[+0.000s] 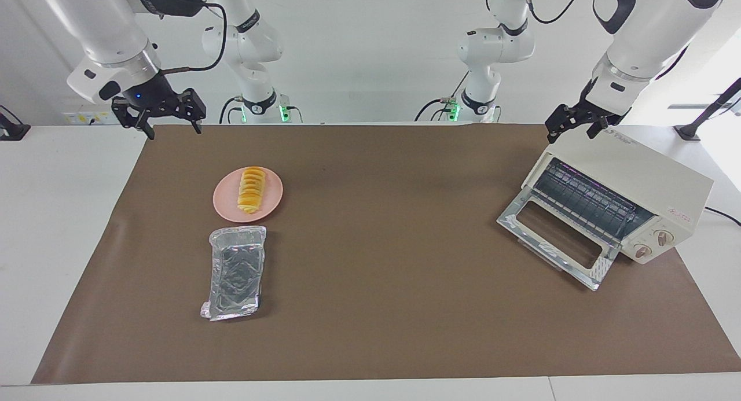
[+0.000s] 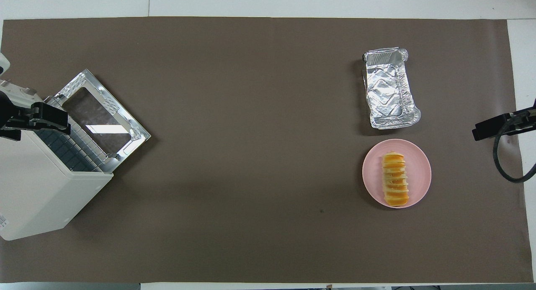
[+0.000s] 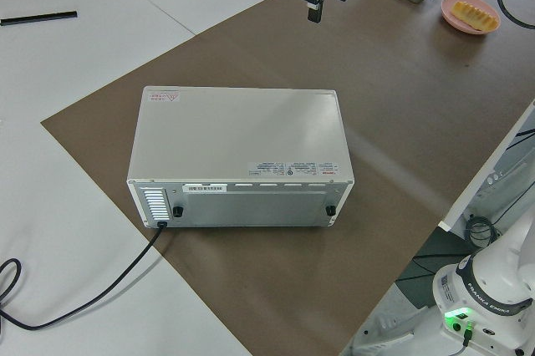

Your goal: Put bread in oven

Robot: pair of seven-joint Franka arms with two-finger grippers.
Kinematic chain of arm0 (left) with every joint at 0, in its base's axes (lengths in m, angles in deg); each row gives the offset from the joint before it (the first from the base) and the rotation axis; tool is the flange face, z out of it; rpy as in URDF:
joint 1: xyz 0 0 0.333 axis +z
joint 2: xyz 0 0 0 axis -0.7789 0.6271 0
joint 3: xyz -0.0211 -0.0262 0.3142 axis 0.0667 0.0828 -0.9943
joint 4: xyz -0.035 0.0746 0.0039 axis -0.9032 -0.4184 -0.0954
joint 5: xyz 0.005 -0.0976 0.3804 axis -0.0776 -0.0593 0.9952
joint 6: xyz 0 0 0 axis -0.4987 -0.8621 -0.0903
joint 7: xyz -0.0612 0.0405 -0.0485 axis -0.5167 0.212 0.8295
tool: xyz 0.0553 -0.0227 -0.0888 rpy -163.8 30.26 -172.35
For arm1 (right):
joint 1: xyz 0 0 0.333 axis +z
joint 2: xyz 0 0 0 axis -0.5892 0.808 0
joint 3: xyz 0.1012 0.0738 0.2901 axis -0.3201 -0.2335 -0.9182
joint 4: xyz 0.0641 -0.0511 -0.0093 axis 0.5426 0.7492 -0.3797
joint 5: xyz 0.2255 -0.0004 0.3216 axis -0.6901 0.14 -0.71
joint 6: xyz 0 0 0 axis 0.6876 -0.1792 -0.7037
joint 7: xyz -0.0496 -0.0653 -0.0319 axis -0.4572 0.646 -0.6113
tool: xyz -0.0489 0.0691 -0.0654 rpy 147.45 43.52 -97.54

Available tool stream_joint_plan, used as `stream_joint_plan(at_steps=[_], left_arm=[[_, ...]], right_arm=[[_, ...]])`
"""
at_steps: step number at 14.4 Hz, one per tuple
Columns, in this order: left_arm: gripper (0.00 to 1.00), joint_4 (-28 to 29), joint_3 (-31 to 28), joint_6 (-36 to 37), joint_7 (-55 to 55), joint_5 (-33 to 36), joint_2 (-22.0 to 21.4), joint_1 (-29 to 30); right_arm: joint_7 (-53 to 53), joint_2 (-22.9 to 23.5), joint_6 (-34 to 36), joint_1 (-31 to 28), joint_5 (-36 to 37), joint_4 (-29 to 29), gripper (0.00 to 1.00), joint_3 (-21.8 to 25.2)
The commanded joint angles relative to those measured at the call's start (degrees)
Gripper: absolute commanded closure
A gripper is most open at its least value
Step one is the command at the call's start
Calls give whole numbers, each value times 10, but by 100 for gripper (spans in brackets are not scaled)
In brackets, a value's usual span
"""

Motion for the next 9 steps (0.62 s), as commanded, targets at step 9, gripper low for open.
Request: stream_joint_plan(at_steps=[9], left_arm=[[0, 11, 5, 5, -2, -7, -14, 9]], right_arm=[[-1, -90, -156, 19, 2, 228, 0, -8]])
